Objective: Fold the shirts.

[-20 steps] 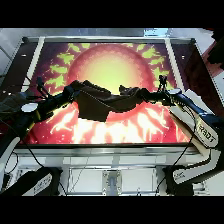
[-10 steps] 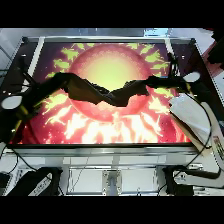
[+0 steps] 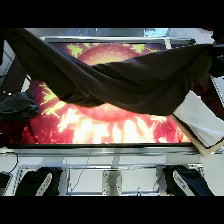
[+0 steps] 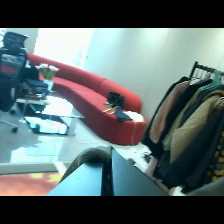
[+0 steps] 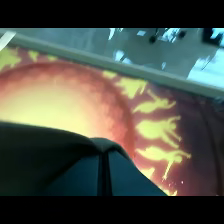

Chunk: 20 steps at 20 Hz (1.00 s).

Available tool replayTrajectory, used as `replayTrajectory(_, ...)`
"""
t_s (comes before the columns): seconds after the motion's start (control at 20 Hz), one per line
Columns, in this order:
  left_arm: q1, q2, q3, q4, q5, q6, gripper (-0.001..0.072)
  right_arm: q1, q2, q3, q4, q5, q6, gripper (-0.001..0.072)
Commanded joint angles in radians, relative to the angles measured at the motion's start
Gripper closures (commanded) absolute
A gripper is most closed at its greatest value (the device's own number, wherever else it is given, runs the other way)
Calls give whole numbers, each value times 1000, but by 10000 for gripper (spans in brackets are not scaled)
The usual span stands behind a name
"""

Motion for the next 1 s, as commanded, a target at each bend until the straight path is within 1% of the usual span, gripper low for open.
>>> replayTrajectory(0.0,1,-82,45,377,-122,-293,698,1,-63,35,-24,9,35,685)
replayTrajectory(0.05,1,-147,45,458,-178,-342,698,1,-135,29,6,25,35,685)
replayTrajectory(0.1,1,-228,45,521,-213,-370,698,1,-223,17,36,36,35,685)
replayTrajectory(0.2,1,-409,45,603,-210,-395,698,1,-408,-17,104,37,35,684)
replayTrajectory(0.3,1,-609,45,656,-125,-449,698,3,-623,-42,171,-13,46,681)
replayTrajectory(0.4,1,-795,50,650,9,-549,697,3,-799,-41,234,-103,126,679)
replayTrajectory(0.45,1,-871,58,615,67,-600,695,3,-861,-41,286,-150,143,655)
replayTrajectory(0.5,1,-922,67,559,111,-603,693,3,-909,-41,353,-203,143,528)
replayTrajectory(0.55,1,-954,78,505,148,-589,571,3,-935,-41,403,-250,138,378)
replayTrajectory(0.6,1,-960,80,475,190,-582,323,2,-942,-41,428,-299,124,309)
replayTrajectory(0.65,1,-954,85,468,227,-576,198,0,-939,-35,425,-333,123,308)
replayTrajectory(0.75,1,-919,124,472,235,-515,200,-15,-929,1,413,-314,119,301)
replayTrajectory(0.8,1,-894,150,472,217,-479,201,-25,-919,23,409,-261,105,301)
replayTrajectory(0.85,1,-858,175,476,186,-434,201,-39,-907,42,379,-179,73,301)
replayTrajectory(0.9,1,-816,187,483,153,-393,201,-51,-895,54,314,-90,73,301)
replayTrajectory(0.95,1,-766,188,501,118,-356,215,-66,-882,55,232,2,86,302)
